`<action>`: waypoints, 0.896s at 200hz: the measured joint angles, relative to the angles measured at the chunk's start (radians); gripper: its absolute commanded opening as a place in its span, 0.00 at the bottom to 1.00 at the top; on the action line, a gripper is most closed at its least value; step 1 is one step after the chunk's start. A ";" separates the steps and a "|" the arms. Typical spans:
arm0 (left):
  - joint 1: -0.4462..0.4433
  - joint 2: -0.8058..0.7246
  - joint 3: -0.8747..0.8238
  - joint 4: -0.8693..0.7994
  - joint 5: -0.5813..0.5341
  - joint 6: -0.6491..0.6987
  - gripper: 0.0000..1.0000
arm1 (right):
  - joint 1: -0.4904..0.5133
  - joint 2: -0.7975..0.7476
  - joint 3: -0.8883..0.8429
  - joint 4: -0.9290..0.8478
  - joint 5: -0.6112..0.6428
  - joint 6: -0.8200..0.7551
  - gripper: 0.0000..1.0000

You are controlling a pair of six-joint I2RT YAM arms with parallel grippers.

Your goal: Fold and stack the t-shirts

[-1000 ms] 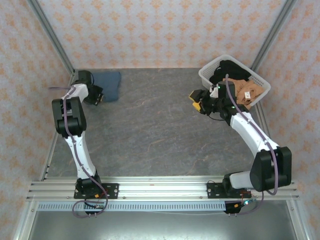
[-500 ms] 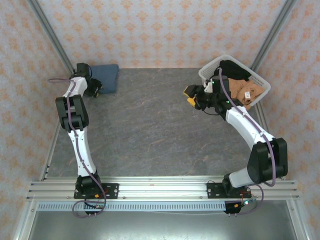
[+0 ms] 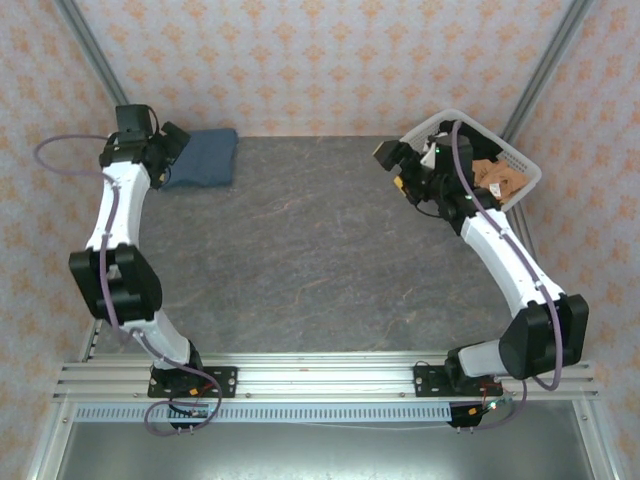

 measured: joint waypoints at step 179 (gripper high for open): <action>-0.268 -0.443 -1.165 0.753 -0.485 0.513 1.00 | -0.069 -0.166 -0.793 0.462 0.923 -0.579 0.99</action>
